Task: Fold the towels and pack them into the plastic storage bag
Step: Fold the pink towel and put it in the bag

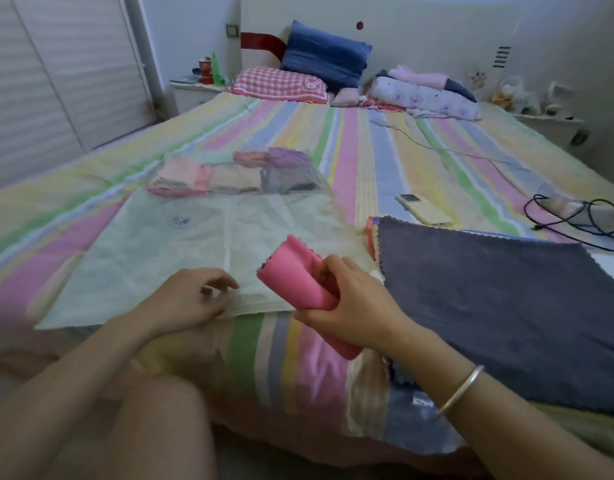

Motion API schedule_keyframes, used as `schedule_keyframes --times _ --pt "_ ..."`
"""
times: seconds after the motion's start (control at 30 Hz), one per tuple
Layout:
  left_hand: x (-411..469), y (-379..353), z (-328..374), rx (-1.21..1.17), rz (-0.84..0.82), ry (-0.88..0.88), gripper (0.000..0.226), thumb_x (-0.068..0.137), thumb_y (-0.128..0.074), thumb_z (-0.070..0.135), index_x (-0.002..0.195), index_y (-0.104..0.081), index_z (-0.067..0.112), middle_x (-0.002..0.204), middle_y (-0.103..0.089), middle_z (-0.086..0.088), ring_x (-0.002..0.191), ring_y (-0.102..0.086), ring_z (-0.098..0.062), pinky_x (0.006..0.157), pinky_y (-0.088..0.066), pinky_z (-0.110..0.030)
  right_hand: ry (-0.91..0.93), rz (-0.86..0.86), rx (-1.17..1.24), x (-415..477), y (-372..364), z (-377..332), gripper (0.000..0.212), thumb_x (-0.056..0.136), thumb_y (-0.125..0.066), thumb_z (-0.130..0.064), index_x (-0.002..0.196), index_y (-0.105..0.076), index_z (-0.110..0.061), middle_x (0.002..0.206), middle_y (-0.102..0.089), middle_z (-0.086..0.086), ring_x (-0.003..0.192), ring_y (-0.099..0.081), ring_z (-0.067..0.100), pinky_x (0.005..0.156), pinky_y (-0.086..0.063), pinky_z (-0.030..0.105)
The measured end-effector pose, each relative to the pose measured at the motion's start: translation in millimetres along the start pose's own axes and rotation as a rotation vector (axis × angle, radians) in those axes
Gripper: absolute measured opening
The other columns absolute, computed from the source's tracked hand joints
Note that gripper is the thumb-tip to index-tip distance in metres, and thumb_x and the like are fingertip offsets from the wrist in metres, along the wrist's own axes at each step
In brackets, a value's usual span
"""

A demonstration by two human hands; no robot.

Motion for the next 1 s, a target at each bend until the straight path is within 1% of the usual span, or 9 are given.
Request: schedule_keyframes --times 0.07,0.13,0.2,0.27,0.37,0.53,0.7,0.87,1.0 --pt "8.1 5.0 -6.2 -0.034 0.035 0.003 0.028 0.081 -0.068 0.018 0.081 -0.059 0.044 0.079 -0.066 0.031 0.081 -0.063 0.011 0.069 -0.05 -0.01 0.093 -0.014 0.075 15.8 -6.6 -12.4 0.051 0.067 -0.072 -0.058 0.1 -0.042 -0.032 0.101 -0.05 -0.009 0.085 -0.054 0.014 0.076 -0.049 0.036" --pt "22.8 14.4 -11.2 -0.127 0.028 0.055 0.041 0.083 -0.062 -0.005 0.071 -0.062 0.035 0.069 -0.068 0.024 0.072 -0.065 0.007 0.062 -0.045 -0.01 0.246 -0.091 0.091 33.8 -13.4 -28.1 0.053 0.067 -0.073 -0.054 0.108 -0.045 -0.034 0.102 -0.051 -0.009 0.086 -0.055 0.014 0.076 -0.049 0.036" --pt "37.6 30.3 -11.7 -0.318 -0.046 0.13 0.033 0.087 -0.058 -0.008 0.077 -0.072 0.02 0.068 -0.072 0.012 0.071 -0.068 0.001 0.062 -0.048 -0.012 0.386 -0.172 -0.039 53.6 -24.4 -42.4 0.056 0.067 -0.07 -0.053 0.114 -0.046 -0.036 0.102 -0.051 -0.007 0.087 -0.054 0.015 0.073 -0.047 0.033" --pt "49.5 46.5 -10.9 -0.504 -0.101 0.18 0.016 0.089 -0.065 0.005 0.09 -0.077 0.015 0.084 -0.076 0.008 0.085 -0.07 -0.002 0.076 -0.056 -0.019 0.414 -0.229 -0.228 73.7 -38.0 -50.3 0.057 0.069 -0.066 -0.054 0.12 -0.046 -0.035 0.102 -0.051 -0.004 0.087 -0.053 0.018 0.07 -0.042 0.031" --pt "58.1 68.7 -1.6 -0.691 -0.064 0.182 0.016 0.087 -0.067 0.014 0.099 -0.076 0.009 0.098 -0.076 0.001 0.099 -0.07 -0.012 0.085 -0.058 -0.029 0.239 -0.346 -0.316 96.3 -57.1 -44.2 0.055 0.072 -0.063 -0.058 0.12 -0.048 -0.034 0.103 -0.056 0.0 0.092 -0.058 0.024 0.069 -0.04 0.031" --pt "61.6 93.3 17.3 -0.78 -0.075 0.094 0.026 0.08 -0.069 0.02 0.102 -0.075 0.009 0.102 -0.075 0.002 0.101 -0.069 -0.009 0.09 -0.055 -0.024 -0.166 -0.529 0.013 118.5 -65.6 -44.7 0.047 0.077 -0.062 -0.06 0.111 -0.052 -0.029 0.1 -0.059 -0.004 0.089 -0.057 0.018 0.078 -0.048 0.032" --pt "63.1 119.7 30.4 -0.81 -0.136 0.103 0.025 0.085 -0.067 0.017 0.107 -0.074 0.005 0.107 -0.074 -0.001 0.104 -0.068 -0.012 0.094 -0.053 -0.026 -0.384 -0.252 0.326 163.2 -74.4 -48.4 0.049 0.074 -0.065 -0.058 0.106 -0.052 -0.023 0.105 -0.064 0.001 0.093 -0.062 0.021 0.085 -0.051 0.037" --pt "61.3 135.8 36.3 -0.843 -0.122 0.085 0.021 0.085 -0.07 0.014 0.102 -0.075 0.004 0.103 -0.074 -0.012 0.102 -0.069 -0.019 0.093 -0.054 -0.025 -0.361 0.077 0.026 204.1 -94.8 -56.6 0.067 0.071 -0.051 -0.063 0.125 -0.048 -0.024 0.114 -0.058 0.006 0.105 -0.058 0.028 0.085 -0.047 0.034" --pt "66.9 138.8 30.3 -0.901 -0.215 0.074 0.022 0.086 -0.067 0.014 0.104 -0.074 0.002 0.105 -0.073 -0.014 0.099 -0.07 -0.019 0.087 -0.056 -0.024 -0.331 0.268 0.276 230.9 -107.5 -58.1 0.056 0.075 -0.057 -0.042 0.123 -0.058 -0.014 0.111 -0.064 0.018 0.101 -0.061 0.035 0.082 -0.054 0.033"
Point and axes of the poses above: each hand's wrist, its own x-axis towards the middle knuckle, its own y-axis out of the back of the hand, z = x × y, the point moved 1 cm from there along x, towards the middle knuckle
